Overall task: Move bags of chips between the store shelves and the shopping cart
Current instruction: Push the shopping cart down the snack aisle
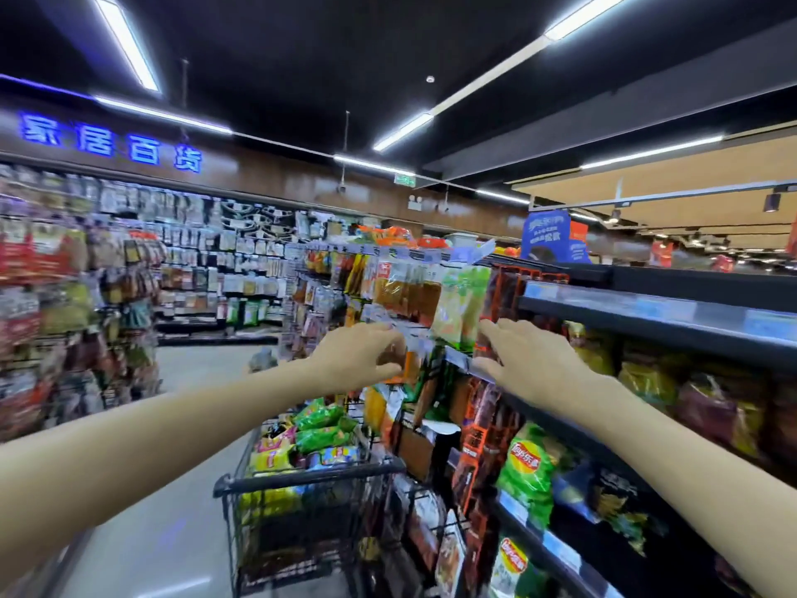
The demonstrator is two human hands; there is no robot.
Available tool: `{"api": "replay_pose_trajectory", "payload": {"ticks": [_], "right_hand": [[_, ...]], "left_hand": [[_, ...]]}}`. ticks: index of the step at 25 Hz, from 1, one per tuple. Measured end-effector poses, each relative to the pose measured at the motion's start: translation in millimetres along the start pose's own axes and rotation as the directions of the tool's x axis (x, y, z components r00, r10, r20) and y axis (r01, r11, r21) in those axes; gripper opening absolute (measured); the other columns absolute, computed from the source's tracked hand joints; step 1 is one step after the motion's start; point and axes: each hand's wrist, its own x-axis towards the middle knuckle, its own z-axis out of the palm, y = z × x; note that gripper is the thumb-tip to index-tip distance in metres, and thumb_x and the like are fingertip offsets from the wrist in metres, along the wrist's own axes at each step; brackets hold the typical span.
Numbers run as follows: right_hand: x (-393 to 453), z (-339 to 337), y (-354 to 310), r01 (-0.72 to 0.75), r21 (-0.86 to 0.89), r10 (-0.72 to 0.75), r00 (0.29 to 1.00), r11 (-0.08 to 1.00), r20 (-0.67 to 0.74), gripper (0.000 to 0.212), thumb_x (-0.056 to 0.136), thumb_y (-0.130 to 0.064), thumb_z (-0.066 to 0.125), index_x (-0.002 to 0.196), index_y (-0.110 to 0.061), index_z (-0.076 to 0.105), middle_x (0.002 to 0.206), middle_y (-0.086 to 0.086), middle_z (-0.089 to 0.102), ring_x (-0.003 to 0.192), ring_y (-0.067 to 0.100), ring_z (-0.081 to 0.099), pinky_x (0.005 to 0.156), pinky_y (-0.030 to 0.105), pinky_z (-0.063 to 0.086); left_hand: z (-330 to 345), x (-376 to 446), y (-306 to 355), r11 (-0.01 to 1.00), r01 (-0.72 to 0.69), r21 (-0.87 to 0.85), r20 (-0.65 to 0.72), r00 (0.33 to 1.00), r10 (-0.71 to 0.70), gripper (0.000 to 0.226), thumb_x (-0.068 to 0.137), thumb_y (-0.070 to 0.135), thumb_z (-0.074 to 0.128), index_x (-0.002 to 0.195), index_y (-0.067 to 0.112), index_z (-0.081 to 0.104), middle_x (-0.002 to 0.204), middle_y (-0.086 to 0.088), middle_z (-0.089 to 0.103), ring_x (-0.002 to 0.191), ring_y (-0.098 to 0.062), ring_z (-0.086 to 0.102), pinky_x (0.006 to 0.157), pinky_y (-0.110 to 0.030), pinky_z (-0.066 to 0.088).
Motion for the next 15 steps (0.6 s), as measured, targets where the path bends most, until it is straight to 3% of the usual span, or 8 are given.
{"api": "replay_pose_trajectory", "payload": {"ticks": [2, 4, 7, 10, 15], "right_hand": [[1.7, 13.5, -53.8, 0.061, -0.010, -0.061, 0.998, 0.998, -0.020, 0.054, 0.102, -0.048, 0.038, 0.146, -0.017, 0.031, 0.136, 0.005, 0.049, 0.126, 0.027, 0.048, 0.077, 0.035, 0.048], [1.0, 28.5, -110.8, 0.120, 0.003, -0.120, 0.991, 0.993, -0.063, 0.054, 0.104, -0.047, 0.036, 0.147, -0.016, 0.030, 0.132, 0.005, 0.051, 0.119, 0.026, 0.052, 0.074, 0.033, 0.048], [-3.3, 59.0, -192.3, 0.209, 0.017, -0.206, 0.971, 0.978, -0.122, 0.048, 0.101, -0.046, 0.045, 0.137, -0.014, 0.042, 0.117, 0.005, 0.057, 0.104, 0.025, 0.058, 0.062, 0.030, 0.043], [-3.8, 90.9, -260.1, 0.281, 0.047, -0.275, 0.955, 0.958, -0.110, 0.047, 0.085, -0.042, 0.072, 0.119, -0.010, 0.062, 0.098, 0.008, 0.065, 0.087, 0.029, 0.064, 0.053, 0.035, 0.050], [13.6, 141.3, -371.2, 0.400, 0.140, -0.384, 0.914, 0.906, -0.131, 0.049, 0.065, -0.037, 0.086, 0.103, -0.013, 0.066, 0.087, 0.008, 0.064, 0.078, 0.031, 0.063, 0.052, 0.036, 0.050]], "left_hand": [[2.6, -51.5, -25.0, 0.998, 0.055, 0.042, 0.005, 0.998, -0.056, 0.029, 0.096, 0.045, 0.055, 0.119, 0.026, 0.056, 0.112, 0.005, 0.057, 0.096, -0.019, 0.059, 0.076, -0.040, 0.054], [3.0, -106.4, -45.1, 0.992, 0.117, 0.050, 0.004, 0.993, -0.118, 0.026, 0.096, 0.041, 0.055, 0.116, 0.024, 0.057, 0.109, 0.003, 0.058, 0.095, -0.020, 0.059, 0.077, -0.041, 0.052], [14.7, -183.4, -76.1, 0.964, 0.225, 0.138, -0.037, 0.974, -0.223, 0.028, 0.096, 0.039, 0.053, 0.118, 0.022, 0.057, 0.111, -0.001, 0.060, 0.099, -0.025, 0.059, 0.077, -0.040, 0.050], [33.7, -247.0, -101.5, 0.916, 0.341, 0.210, -0.037, 0.939, -0.341, 0.033, 0.096, 0.034, 0.052, 0.126, 0.021, 0.053, 0.120, -0.002, 0.057, 0.108, -0.029, 0.058, 0.085, -0.040, 0.047], [66.5, -335.5, -150.1, 0.839, 0.447, 0.310, -0.003, 0.883, -0.470, 0.036, 0.097, 0.034, 0.051, 0.131, 0.022, 0.051, 0.128, -0.002, 0.054, 0.114, -0.028, 0.055, 0.091, -0.037, 0.039]]}}
